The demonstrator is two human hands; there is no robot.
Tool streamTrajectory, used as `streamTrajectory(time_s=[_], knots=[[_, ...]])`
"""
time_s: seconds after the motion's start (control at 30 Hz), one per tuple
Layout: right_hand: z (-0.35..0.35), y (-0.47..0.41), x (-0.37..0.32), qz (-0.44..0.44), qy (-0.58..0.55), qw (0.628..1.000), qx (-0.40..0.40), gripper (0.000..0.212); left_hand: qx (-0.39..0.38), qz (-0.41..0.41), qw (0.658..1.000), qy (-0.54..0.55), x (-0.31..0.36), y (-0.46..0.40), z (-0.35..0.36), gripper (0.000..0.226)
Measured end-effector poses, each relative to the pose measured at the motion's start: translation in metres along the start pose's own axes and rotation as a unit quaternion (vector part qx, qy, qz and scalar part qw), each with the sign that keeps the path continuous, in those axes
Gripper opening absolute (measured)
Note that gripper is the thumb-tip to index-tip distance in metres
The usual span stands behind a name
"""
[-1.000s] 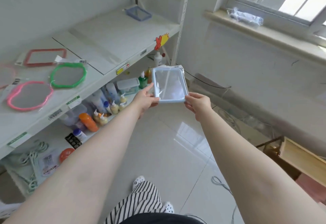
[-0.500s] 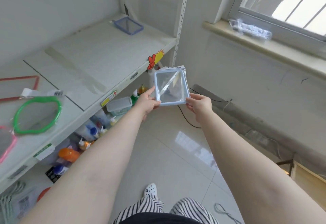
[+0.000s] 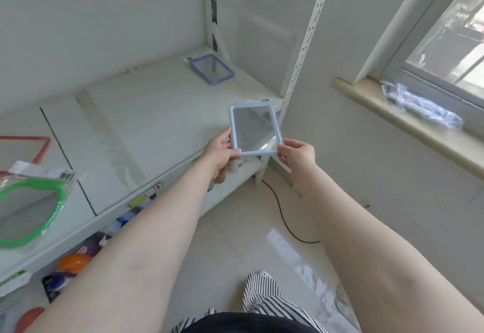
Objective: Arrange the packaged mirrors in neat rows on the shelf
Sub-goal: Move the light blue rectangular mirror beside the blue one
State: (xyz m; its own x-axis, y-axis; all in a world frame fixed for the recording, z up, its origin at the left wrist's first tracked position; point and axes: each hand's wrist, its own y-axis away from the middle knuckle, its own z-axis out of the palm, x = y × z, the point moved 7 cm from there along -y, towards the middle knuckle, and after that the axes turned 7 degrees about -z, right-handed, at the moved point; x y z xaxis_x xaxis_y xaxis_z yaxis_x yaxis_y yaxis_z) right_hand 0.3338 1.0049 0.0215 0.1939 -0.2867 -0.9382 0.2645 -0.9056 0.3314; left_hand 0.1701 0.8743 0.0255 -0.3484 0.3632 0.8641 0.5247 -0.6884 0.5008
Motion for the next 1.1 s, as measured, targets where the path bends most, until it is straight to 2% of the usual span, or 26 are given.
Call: streamTrajectory(time_s=[0.23,0.43,0.67,0.87,0.97,1.1], knots=[[0.046,-0.086,-0.037,-0.011,0.036,0.995,-0.095,0.020,0.040,-0.003,0.996,0.075,0.022,-0.055,-0.011,0.080],[0.121,-0.122,-0.051,-0.033,0.098,0.981,-0.166,0.018,0.104,0.001,0.989,0.102,0.037,-0.081,-0.055,0.080],[0.219,-0.163,-0.086,-0.061,0.090,0.971,-0.213,0.021,0.157,0.016,0.983,0.098,0.082,-0.133,-0.120,0.078],[0.266,-0.201,-0.103,-0.058,0.098,0.967,-0.227,0.029,0.204,0.026,0.973,0.103,0.112,-0.173,-0.149,0.069],[0.287,-0.214,-0.102,-0.041,0.093,0.964,-0.244,0.031,0.254,0.031,0.962,0.100,0.116,-0.184,-0.162,0.063],[0.319,-0.236,-0.096,-0.045,0.078,0.961,-0.261,0.034,0.344,0.053,0.927,0.140,0.111,-0.204,-0.174,0.051]])
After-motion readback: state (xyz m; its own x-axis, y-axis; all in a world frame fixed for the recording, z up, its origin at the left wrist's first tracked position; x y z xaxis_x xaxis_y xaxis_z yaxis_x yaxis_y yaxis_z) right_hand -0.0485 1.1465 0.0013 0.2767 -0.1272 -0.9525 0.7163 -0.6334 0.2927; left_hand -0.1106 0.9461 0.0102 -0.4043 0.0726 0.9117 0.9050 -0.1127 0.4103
